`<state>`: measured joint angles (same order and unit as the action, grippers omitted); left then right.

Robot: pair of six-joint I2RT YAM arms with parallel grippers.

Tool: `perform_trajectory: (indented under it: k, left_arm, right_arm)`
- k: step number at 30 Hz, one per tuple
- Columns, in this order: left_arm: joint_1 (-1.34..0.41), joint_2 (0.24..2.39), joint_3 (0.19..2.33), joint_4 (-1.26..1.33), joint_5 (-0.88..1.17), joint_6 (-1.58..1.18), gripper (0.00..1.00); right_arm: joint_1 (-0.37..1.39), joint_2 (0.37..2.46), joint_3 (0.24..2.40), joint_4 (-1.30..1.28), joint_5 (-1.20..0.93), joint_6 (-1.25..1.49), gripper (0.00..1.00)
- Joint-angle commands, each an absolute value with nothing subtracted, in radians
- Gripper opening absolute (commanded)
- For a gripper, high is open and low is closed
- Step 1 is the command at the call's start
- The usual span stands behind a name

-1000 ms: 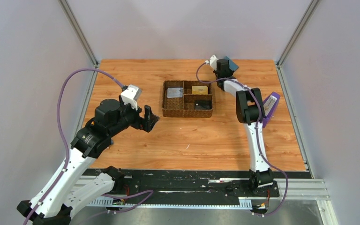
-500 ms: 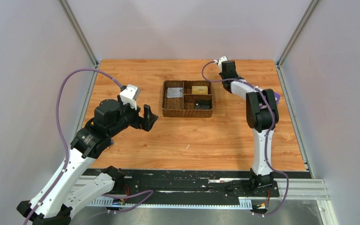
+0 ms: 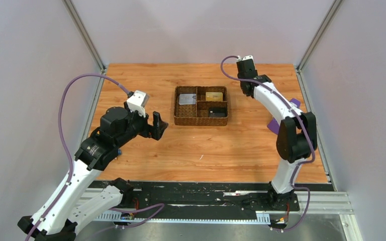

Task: Take the credit cards out of the card holder
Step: Pick up the card holder from the center of the board, then place the card holder at the center of the board.

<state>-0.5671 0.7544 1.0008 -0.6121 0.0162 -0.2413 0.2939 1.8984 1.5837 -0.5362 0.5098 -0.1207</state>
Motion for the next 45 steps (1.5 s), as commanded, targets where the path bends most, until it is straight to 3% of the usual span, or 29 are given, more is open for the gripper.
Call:
perform_trajectory:
  k: [1,10,17,23,32,42,45]
  left_arm:
    - [-0.568,0.747,0.991,-0.600,0.003,-0.257,1.00]
    - [-0.567,0.783,1.037,-0.664,0.056,-0.330,1.00]
    - [-0.567,0.740,1.008,-0.681,0.128,-0.422,1.00]
    - [-0.568,0.741,0.967,-0.696,0.094,-0.444,1.00]
    - [-0.567,0.770,0.934,-0.697,0.099,-0.481,0.99]
    - [-0.568,0.839,0.881,-0.651,0.181,-0.504,0.97]
    - [-0.567,0.858,0.867,-0.636,0.203,-0.509,0.96]
  right_arm:
    - [0.350,1.705,1.537,-0.756,0.486,0.122,0.00]
    - [0.583,1.307,1.225,-0.758,-0.019,0.401,0.00]
    - [0.708,1.079,0.864,-0.410,-0.345,0.633,0.00]
    - [0.763,1.093,0.722,-0.206,-0.446,0.732,0.00]
    - [0.800,1.209,0.661,-0.102,-0.495,0.752,0.00]
    - [0.800,1.287,0.578,-0.070,-0.439,0.744,0.00]
    - [0.799,1.305,0.571,-0.116,-0.364,0.724,0.07]
